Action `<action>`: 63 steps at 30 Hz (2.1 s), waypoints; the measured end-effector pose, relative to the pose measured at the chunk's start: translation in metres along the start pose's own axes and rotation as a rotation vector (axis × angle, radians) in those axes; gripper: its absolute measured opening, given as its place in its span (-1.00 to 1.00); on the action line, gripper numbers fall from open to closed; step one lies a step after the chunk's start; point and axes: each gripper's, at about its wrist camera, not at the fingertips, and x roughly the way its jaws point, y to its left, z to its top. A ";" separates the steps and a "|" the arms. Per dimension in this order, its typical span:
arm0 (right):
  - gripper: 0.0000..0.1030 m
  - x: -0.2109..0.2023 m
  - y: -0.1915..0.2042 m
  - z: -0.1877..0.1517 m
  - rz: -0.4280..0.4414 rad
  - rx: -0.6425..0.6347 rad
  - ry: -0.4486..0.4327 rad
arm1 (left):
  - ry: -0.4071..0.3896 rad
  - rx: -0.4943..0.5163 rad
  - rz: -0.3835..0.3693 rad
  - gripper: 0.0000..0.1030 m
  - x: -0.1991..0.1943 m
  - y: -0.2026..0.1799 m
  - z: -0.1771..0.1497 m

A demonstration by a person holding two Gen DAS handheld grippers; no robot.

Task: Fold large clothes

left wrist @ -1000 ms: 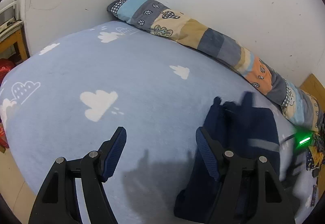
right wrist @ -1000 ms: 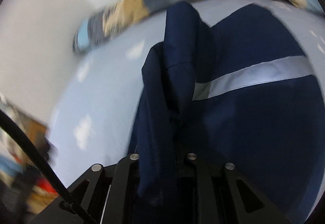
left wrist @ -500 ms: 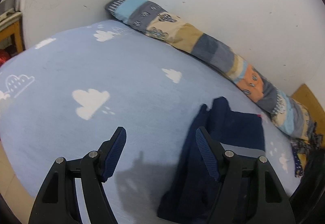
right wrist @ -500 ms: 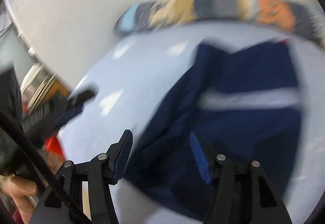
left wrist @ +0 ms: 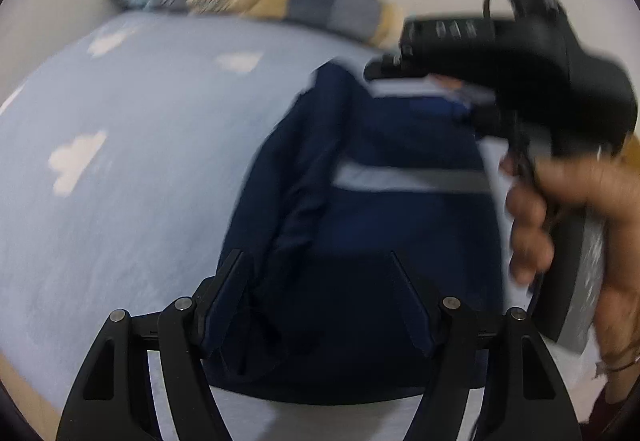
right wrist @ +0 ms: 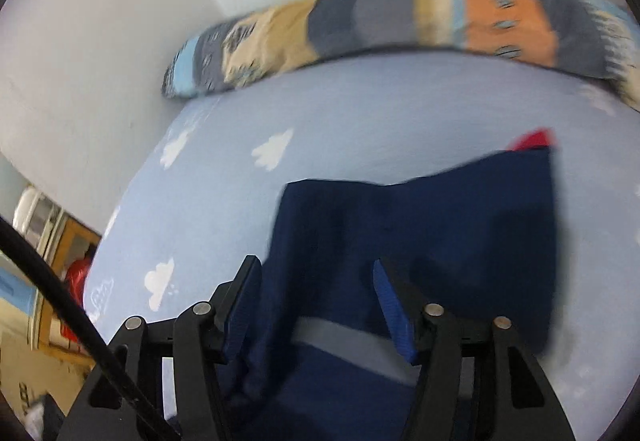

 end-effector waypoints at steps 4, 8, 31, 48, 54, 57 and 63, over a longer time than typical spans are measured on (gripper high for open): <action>-0.61 0.051 0.011 0.009 -0.022 0.004 0.067 | 0.084 -0.025 0.072 0.36 0.022 0.017 -0.005; -0.59 0.109 0.013 0.006 -0.056 -0.011 0.186 | 0.155 -0.034 0.123 0.40 0.041 0.022 -0.009; -0.77 0.039 -0.131 0.024 -0.246 0.068 0.124 | 0.092 0.053 0.198 0.50 0.044 -0.005 0.006; -0.76 -0.093 -0.056 -0.118 -0.019 -0.172 0.076 | -0.100 0.173 0.119 0.50 0.018 -0.034 -0.002; -0.75 -0.094 -0.040 -0.186 -0.037 -0.286 0.057 | 0.004 0.170 0.171 0.50 0.044 -0.027 -0.014; -0.73 -0.060 -0.038 -0.208 -0.111 -0.405 0.124 | 0.079 0.147 0.220 0.55 0.064 -0.008 -0.019; -0.74 -0.064 -0.052 -0.196 -0.051 -0.297 0.125 | 0.006 0.042 0.115 0.57 0.046 0.013 -0.007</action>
